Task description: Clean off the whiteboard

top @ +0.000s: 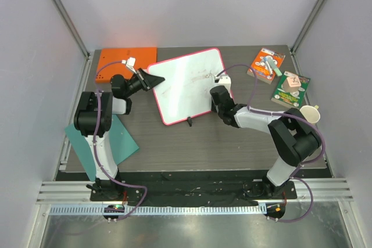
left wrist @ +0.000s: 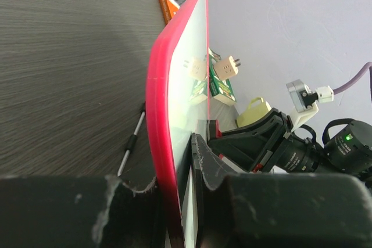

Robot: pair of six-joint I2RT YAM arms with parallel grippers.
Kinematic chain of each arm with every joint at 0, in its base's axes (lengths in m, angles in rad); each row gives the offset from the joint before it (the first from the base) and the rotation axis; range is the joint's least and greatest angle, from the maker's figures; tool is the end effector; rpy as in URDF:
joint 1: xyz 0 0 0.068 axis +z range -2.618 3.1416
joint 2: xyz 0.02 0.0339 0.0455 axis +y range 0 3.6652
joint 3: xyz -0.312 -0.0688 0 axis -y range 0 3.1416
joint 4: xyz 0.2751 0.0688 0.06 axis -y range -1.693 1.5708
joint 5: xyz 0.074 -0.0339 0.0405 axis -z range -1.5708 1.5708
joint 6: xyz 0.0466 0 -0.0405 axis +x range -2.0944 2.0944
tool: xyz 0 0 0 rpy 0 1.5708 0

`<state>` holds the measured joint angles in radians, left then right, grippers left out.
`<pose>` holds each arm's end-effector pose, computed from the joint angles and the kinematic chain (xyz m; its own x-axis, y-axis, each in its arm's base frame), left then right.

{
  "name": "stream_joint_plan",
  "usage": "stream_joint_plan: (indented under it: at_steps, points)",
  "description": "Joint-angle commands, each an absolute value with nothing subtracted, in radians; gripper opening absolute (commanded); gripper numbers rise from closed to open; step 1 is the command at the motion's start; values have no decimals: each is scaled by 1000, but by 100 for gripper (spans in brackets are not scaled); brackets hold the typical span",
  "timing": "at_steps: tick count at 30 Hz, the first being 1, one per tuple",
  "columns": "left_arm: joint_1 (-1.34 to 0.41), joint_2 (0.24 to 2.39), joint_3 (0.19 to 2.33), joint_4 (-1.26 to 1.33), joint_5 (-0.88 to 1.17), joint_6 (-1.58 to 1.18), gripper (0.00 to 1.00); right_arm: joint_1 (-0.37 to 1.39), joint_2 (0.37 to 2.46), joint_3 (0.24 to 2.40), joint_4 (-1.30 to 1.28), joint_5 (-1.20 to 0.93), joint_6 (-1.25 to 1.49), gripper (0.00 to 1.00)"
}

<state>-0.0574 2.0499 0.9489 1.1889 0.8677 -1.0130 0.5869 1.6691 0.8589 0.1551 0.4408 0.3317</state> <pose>0.4428 -0.0611 0.1814 -0.6287 -0.5133 -0.5841 0.4956 0.3143 -0.8097 0.3239 0.1916 0.1953 -0.5510 -0.0127 -0.8344 -0.0420 0.9990 0.0125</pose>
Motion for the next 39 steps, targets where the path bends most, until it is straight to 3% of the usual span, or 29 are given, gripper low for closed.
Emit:
stream_joint_plan:
  at_steps: [1,18,25,31,39]
  points:
    - [-81,2046,957,1157,897,-890,0,574,1795,879,94,298,307,1]
    - [-83,2051,960,1158,900,-890,0,666,1839,1120,155,114,224,1]
    - [-87,2052,963,1158,905,-887,0,687,1960,1310,126,40,172,1]
    - [-92,2049,962,1157,907,-885,0,716,2057,1498,42,161,193,1]
    - [-92,2039,951,1157,900,-879,0,596,2002,1415,-25,409,224,1]
